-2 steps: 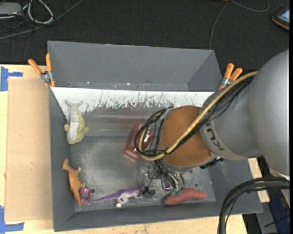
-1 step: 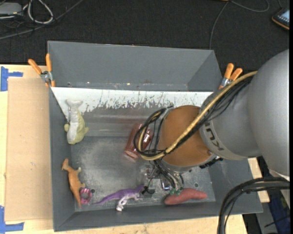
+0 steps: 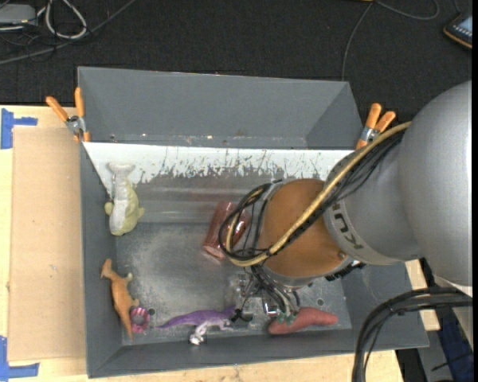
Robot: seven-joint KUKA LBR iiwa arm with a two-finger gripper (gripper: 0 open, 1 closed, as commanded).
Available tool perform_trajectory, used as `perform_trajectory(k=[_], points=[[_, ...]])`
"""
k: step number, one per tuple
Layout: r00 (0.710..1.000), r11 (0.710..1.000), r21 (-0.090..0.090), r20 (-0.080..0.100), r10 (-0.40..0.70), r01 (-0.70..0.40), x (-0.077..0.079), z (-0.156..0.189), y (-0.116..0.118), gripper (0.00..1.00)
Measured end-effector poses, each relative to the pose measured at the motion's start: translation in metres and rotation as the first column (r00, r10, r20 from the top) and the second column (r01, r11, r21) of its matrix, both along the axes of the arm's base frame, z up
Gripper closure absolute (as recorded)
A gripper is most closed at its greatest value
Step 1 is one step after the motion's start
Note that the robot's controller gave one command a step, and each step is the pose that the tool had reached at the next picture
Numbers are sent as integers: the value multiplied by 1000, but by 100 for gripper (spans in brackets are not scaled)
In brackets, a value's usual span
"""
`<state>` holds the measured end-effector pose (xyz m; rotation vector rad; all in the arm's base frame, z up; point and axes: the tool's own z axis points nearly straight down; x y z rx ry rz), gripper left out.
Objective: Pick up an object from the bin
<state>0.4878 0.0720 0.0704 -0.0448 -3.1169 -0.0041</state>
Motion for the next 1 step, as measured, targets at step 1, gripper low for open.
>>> perform_trajectory(k=[1], points=[[1000, 1000, 0, 0, -9, 9, 5, 16, 8, 100]])
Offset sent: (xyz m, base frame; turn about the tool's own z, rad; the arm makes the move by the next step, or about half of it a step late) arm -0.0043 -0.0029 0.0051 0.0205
